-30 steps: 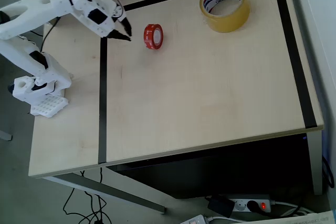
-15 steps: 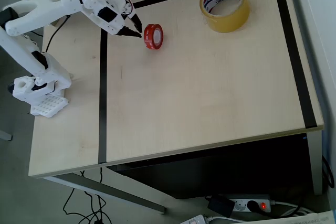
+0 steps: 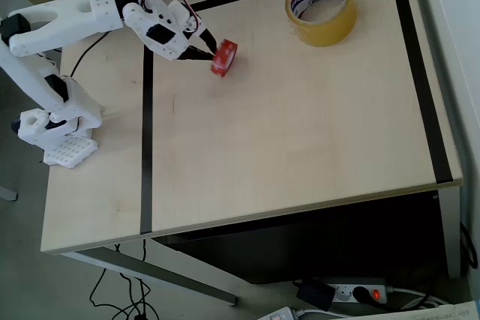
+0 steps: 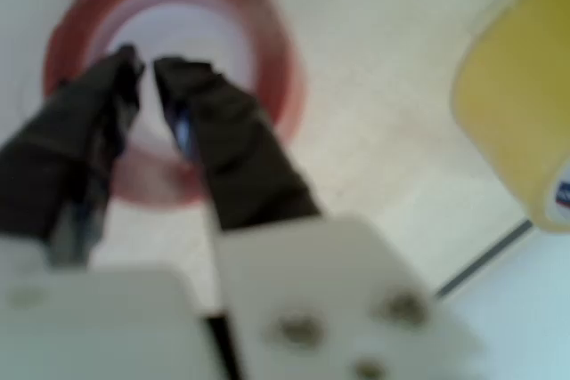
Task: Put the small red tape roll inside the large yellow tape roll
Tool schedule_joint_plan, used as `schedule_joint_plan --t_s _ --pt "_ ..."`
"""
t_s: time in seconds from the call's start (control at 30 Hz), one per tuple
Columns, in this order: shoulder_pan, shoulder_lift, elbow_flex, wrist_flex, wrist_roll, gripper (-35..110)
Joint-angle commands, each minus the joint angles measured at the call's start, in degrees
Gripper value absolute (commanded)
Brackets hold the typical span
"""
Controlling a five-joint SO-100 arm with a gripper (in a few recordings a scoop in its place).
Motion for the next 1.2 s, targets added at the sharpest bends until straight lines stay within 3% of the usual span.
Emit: schedule_joint_plan --t_s 0.0,0.53,0.8,1.17 --pt "0.9 4.4 -1.6 -2.5 0.4 0" --pt "0.8 10.8 3.4 -1.1 1.1 0" --pt "-0.4 11.3 1.2 5.7 0.6 15" --pt "2.1 9.3 -0.3 10.2 0.5 20"
